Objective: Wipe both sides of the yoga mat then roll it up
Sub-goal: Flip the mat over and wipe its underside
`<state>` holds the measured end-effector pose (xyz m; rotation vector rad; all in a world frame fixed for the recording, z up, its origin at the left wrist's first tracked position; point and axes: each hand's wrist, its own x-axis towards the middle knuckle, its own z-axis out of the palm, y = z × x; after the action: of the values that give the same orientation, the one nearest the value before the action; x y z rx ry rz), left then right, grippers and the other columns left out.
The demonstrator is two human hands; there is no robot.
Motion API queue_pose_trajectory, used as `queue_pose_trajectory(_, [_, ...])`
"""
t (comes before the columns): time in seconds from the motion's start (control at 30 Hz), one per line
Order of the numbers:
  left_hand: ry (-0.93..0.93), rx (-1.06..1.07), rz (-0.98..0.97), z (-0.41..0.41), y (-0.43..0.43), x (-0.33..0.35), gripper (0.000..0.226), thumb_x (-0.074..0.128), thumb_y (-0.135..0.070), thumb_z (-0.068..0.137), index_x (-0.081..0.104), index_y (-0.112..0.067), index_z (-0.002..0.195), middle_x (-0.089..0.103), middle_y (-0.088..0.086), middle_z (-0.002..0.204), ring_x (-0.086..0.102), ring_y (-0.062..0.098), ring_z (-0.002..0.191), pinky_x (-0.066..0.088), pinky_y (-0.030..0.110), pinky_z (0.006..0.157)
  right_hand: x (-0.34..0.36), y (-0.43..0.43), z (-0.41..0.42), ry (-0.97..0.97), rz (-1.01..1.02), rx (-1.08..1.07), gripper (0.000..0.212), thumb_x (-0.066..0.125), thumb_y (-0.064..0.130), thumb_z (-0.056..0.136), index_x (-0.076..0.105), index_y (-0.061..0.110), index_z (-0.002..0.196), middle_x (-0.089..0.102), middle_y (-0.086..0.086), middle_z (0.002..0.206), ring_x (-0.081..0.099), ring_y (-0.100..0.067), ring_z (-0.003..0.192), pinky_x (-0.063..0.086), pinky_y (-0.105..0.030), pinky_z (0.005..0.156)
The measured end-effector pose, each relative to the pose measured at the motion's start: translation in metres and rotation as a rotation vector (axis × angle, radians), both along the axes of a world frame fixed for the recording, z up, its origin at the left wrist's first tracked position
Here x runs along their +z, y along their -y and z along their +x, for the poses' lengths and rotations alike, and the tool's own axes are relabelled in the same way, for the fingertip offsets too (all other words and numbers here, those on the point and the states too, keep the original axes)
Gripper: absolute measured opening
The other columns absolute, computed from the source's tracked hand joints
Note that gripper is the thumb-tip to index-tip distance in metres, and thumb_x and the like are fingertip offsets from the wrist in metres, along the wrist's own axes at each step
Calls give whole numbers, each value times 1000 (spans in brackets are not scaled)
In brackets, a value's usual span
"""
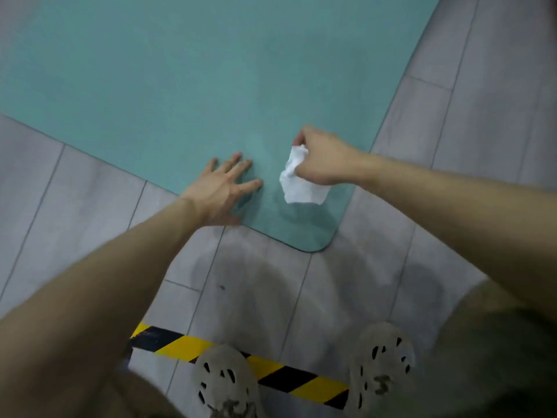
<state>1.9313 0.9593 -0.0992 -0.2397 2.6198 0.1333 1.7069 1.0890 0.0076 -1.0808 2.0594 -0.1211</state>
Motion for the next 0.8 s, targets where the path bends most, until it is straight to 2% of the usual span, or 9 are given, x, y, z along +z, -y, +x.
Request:
queue_pose_trajectory(0.1, [-4, -98, -44, -4, -2, -4, 109, 72, -72, 78, 21, -31, 164, 8, 17, 174, 11, 41, 160, 27, 61, 124, 16, 7, -19, -78, -82, -103, 33, 72, 18, 88, 68, 17, 120, 71, -6, 117, 66, -26, 107, 42, -25, 77])
queue_pose_trajectory(0.23, [-31, -24, -26, -7, -16, 0, 97, 76, -58, 79, 35, -22, 159, 27, 20, 169, 26, 43, 156, 34, 58, 120, 37, 4, -21, -59, -113, -149, 20, 81, 22, 84, 80, 16, 103, 78, -5, 102, 70, -21, 92, 55, -31, 77])
queue_pose_trajectory(0.3, [-50, -53, -38, -10, -24, 3, 86, 75, -50, 78, 44, -17, 152, 39, 22, 161, 38, 45, 148, 43, 57, 111, 40, 6, -15, -16, -175, -150, 22, 82, 30, 85, 80, 16, 102, 77, -4, 94, 70, -21, 87, 53, -30, 72])
queue_pose_trajectory(0.4, [-64, -70, -33, -16, -24, 8, 80, 79, -48, 69, 55, -18, 139, 56, 19, 143, 55, 42, 125, 53, 49, 92, 38, 7, -12, 26, -241, -151, 24, 79, 39, 89, 78, 16, 93, 64, 3, 70, 56, -15, 64, 42, -27, 55])
queue_pose_trajectory(0.5, [-59, 229, 167, -25, -14, 39, 71, 79, -52, 82, 57, -26, 144, 63, 8, 138, 64, 37, 118, 55, 43, 92, 40, 8, -18, 84, -273, -216, 28, 81, 42, 89, 79, 14, 90, 67, -3, 71, 56, -13, 60, 44, -23, 54])
queue_pose_trajectory(0.57, [-139, 570, 363, -30, -4, 75, 54, 72, -37, 93, 59, -23, 143, 67, 3, 136, 66, 27, 121, 53, 38, 100, 47, 10, -22, 131, -293, -244, 27, 81, 41, 89, 81, 13, 93, 77, -11, 87, 63, -14, 67, 50, -26, 64])
queue_pose_trajectory(0.67, [-320, 1143, 882, -32, 18, 137, 37, 65, -21, 97, 64, -20, 134, 74, 2, 126, 70, 13, 115, 56, 39, 102, 56, 14, -25, 298, -343, -358, 19, 83, 28, 91, 79, 9, 92, 79, -14, 93, 76, -20, 74, 66, -39, 76])
queue_pose_trajectory(0.73, [-399, 1300, 1171, -29, 24, 167, 35, 68, -27, 96, 68, -17, 129, 76, 6, 124, 72, 16, 116, 55, 45, 103, 59, 15, -23, 415, -405, -463, 11, 83, 19, 91, 74, 12, 91, 78, -19, 93, 78, -27, 75, 67, -46, 72])
queue_pose_trajectory(0.8, [-386, 1354, 1269, -27, 22, 176, 40, 77, -31, 93, 71, -11, 127, 76, 11, 124, 74, 23, 115, 56, 47, 105, 58, 18, -21, 494, -457, -548, 14, 81, 15, 93, 68, 11, 92, 77, -24, 93, 78, -32, 75, 66, -49, 69])
